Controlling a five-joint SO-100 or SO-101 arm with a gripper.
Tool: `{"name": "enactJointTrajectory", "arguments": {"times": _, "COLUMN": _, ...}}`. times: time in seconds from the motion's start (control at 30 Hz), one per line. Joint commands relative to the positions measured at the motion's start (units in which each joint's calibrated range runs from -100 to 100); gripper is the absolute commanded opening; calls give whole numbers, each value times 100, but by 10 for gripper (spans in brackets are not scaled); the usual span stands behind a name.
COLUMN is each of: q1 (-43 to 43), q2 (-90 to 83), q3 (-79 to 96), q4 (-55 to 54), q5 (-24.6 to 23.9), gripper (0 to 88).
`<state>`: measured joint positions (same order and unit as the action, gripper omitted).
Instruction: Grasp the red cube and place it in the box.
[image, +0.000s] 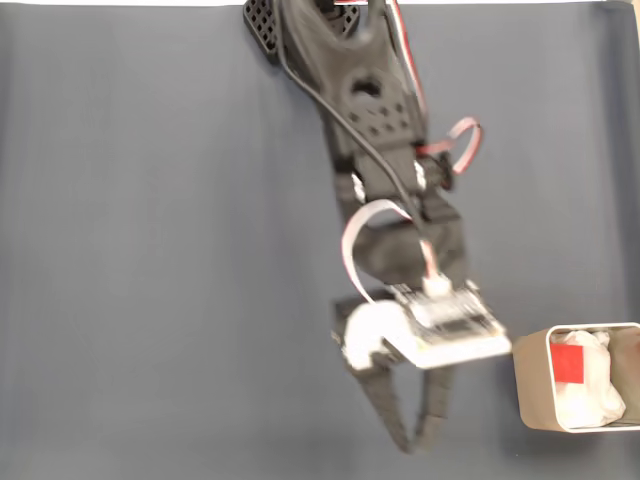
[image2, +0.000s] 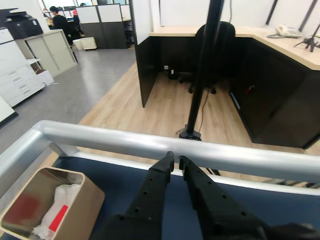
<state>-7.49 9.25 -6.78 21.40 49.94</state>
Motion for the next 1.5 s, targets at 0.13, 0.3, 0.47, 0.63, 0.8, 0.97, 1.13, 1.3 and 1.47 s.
{"name": "enactJointTrajectory", "arguments": {"times": 0.13, "q1": 423, "q2": -3395, "q3": 3132, "q4": -91, "q5": -44, "gripper": 0}}
{"name": "enactJointTrajectory", "arguments": {"times": 0.3, "q1": 494, "q2": -5492, "q3": 5487, "q4": -42, "q5": -63, "gripper": 0}}
{"name": "enactJointTrajectory", "arguments": {"times": 0.47, "q1": 423, "q2": -7641, "q3": 7822, "q4": -17, "q5": -54, "gripper": 0}}
{"name": "enactJointTrajectory", "arguments": {"times": 0.63, "q1": 508, "q2": -9261, "q3": 9319, "q4": 549, "q5": -83, "gripper": 0}}
{"name": "enactJointTrajectory", "arguments": {"times": 0.8, "q1": 621, "q2": -10440, "q3": 10167, "q4": 1778, "q5": -166, "gripper": 0}}
{"name": "enactJointTrajectory", "arguments": {"times": 0.97, "q1": 692, "q2": -10908, "q3": 10368, "q4": 3803, "q5": -230, "gripper": 0}}
{"name": "enactJointTrajectory", "arguments": {"times": 1.13, "q1": 707, "q2": -10908, "q3": 10614, "q4": 5139, "q5": -166, "gripper": 0}}
{"name": "enactJointTrajectory", "arguments": {"times": 1.3, "q1": 792, "q2": -10916, "q3": 10651, "q4": 5434, "q5": -210, "gripper": 0}}
{"name": "enactJointTrajectory", "arguments": {"times": 1.47, "q1": 820, "q2": -10916, "q3": 10651, "q4": 5450, "q5": -44, "gripper": 0}}
